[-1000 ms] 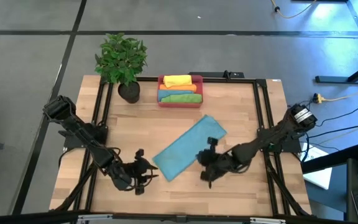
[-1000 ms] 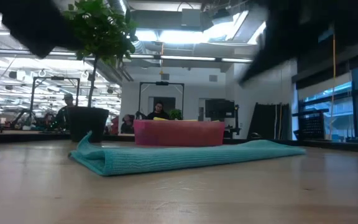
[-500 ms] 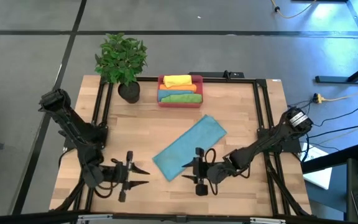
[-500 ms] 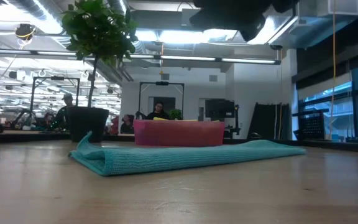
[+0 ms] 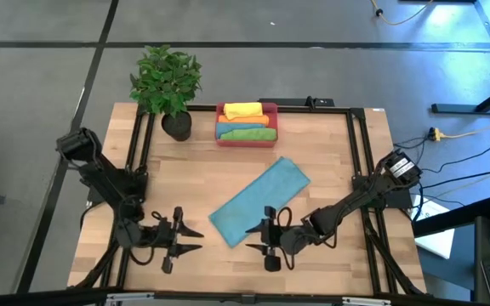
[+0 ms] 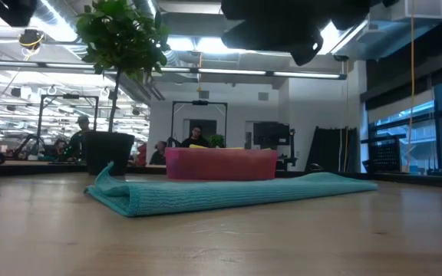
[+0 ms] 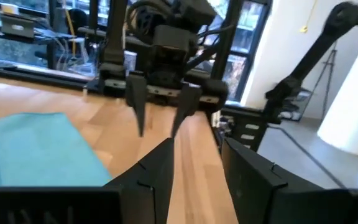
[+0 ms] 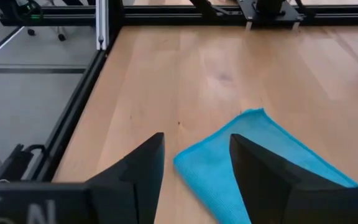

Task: Roll microfiber towels into tight, uniform cylinder then place into a basket
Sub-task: Fold the blue towel

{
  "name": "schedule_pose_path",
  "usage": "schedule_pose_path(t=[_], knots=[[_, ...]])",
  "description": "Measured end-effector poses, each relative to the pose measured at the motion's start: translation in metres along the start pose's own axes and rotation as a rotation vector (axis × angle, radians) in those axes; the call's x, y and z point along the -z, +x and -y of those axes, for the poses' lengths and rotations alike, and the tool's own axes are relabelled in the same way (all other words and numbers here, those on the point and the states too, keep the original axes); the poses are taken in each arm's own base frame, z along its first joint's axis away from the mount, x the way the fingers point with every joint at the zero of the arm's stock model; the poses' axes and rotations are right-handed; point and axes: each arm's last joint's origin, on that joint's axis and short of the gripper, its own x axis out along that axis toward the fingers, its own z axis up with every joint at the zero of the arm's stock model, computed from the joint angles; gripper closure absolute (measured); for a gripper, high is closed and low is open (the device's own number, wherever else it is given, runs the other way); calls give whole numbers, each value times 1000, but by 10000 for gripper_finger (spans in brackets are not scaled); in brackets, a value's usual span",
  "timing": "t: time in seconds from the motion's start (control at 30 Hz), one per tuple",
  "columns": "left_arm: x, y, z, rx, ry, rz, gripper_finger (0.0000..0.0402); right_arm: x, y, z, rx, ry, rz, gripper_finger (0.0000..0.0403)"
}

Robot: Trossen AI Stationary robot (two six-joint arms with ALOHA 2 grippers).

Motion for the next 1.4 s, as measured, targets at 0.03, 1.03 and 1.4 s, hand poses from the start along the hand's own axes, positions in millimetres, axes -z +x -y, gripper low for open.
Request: schedule_pose_path(t=[0.03,1.03,1.4], knots=[[2,2,-1,-7,4,-2,275,0,0,0,0,-1,-1,220],[26,23,-11,-20,-43,-50,275,25,72,-26,-22,-144,-100,220],[26,25,-13,-29,-43,-47,275,19,76,-28,13,-127,-47,220]])
